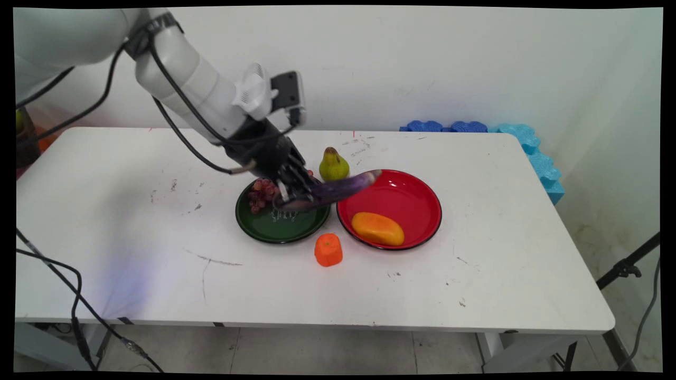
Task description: Place the picked object on the table
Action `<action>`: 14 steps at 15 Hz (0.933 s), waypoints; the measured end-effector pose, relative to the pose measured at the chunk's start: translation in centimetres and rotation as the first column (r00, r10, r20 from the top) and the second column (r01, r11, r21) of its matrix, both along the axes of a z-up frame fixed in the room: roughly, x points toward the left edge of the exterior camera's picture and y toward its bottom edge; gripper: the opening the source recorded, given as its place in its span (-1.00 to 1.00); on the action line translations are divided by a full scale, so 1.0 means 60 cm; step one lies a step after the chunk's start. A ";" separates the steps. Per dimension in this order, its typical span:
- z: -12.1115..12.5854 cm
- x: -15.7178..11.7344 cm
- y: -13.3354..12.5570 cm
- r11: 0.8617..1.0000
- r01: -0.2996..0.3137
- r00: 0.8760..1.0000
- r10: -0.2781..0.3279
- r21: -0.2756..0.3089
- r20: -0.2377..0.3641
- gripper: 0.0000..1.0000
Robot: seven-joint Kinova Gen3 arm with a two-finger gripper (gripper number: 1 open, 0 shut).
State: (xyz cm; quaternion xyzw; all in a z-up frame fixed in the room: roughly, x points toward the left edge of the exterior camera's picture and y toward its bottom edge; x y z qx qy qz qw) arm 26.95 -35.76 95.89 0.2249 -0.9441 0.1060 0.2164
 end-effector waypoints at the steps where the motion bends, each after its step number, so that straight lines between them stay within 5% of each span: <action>1: -0.006 -0.012 0.007 1.000 -0.008 1.000 0.008 0.013 -0.003 -1.00; 6: -0.068 -0.075 0.051 0.995 -0.035 0.999 0.035 0.096 0.003 -1.00; 14: -0.173 -0.133 0.069 0.991 -0.033 0.999 0.030 0.130 0.027 -1.00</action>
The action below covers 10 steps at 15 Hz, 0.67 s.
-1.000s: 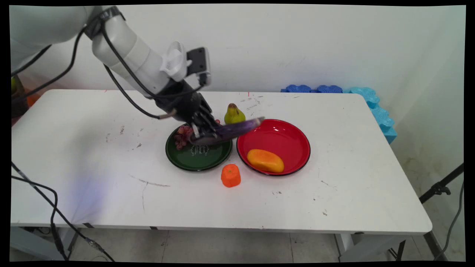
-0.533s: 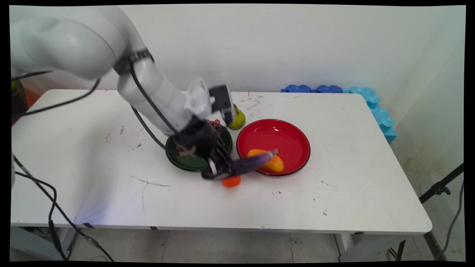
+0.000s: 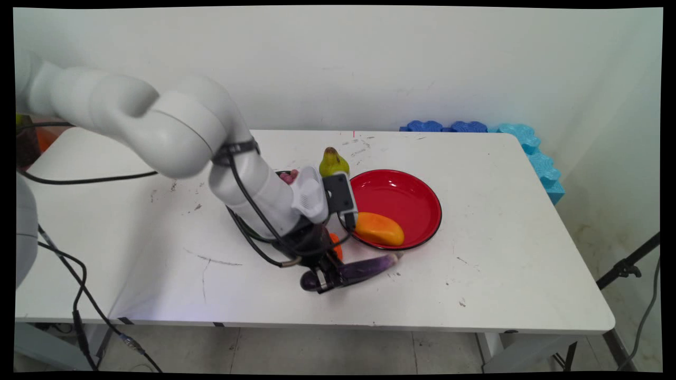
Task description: Place the picked object on the table
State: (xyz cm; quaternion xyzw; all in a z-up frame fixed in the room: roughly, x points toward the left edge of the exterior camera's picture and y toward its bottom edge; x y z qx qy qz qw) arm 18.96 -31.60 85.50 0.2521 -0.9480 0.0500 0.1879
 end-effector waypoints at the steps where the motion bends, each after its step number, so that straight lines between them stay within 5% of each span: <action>1: -0.009 -0.005 0.000 1.000 -0.001 1.000 0.001 0.002 0.000 -1.00; 6: -0.032 -0.021 0.000 1.000 -0.006 1.000 0.006 0.004 -0.001 -1.00; 7: -0.033 -0.023 0.000 1.000 -0.004 1.000 0.004 0.001 -0.002 1.00; 10: -0.026 -0.023 -0.004 1.000 -0.002 1.000 0.002 -0.013 -0.009 1.00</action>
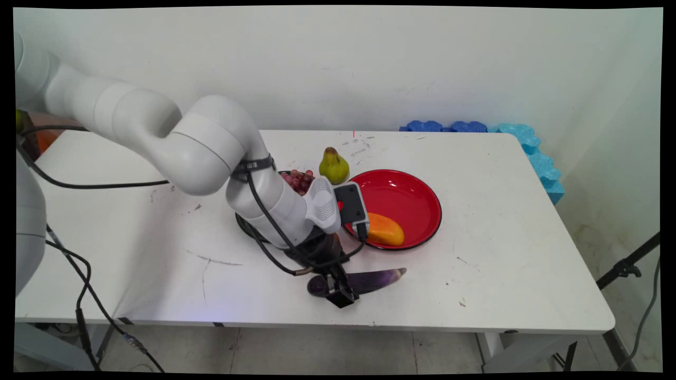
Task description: Place the picked object on the table
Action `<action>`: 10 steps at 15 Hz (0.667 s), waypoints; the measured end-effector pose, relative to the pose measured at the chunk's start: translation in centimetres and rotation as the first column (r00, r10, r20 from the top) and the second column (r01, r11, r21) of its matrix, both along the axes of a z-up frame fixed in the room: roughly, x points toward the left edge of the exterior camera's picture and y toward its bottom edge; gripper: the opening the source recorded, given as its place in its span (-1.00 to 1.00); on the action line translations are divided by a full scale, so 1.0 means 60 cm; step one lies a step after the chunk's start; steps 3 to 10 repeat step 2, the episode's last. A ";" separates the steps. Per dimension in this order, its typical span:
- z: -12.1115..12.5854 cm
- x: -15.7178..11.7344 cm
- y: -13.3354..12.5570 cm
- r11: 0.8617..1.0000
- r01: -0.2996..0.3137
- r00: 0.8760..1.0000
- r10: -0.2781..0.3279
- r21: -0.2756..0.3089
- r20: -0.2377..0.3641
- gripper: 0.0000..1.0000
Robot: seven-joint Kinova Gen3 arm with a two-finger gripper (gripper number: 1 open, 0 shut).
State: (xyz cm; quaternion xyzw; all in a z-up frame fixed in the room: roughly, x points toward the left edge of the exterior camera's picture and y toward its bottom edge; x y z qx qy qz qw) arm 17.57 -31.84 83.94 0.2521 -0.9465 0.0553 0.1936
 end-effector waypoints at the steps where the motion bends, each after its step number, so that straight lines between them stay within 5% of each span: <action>1: 0.008 0.002 -0.002 1.000 -0.001 1.000 0.001 -0.006 -0.005 1.00; 10: 0.020 0.004 -0.003 1.000 0.001 1.000 -0.001 -0.013 -0.011 1.00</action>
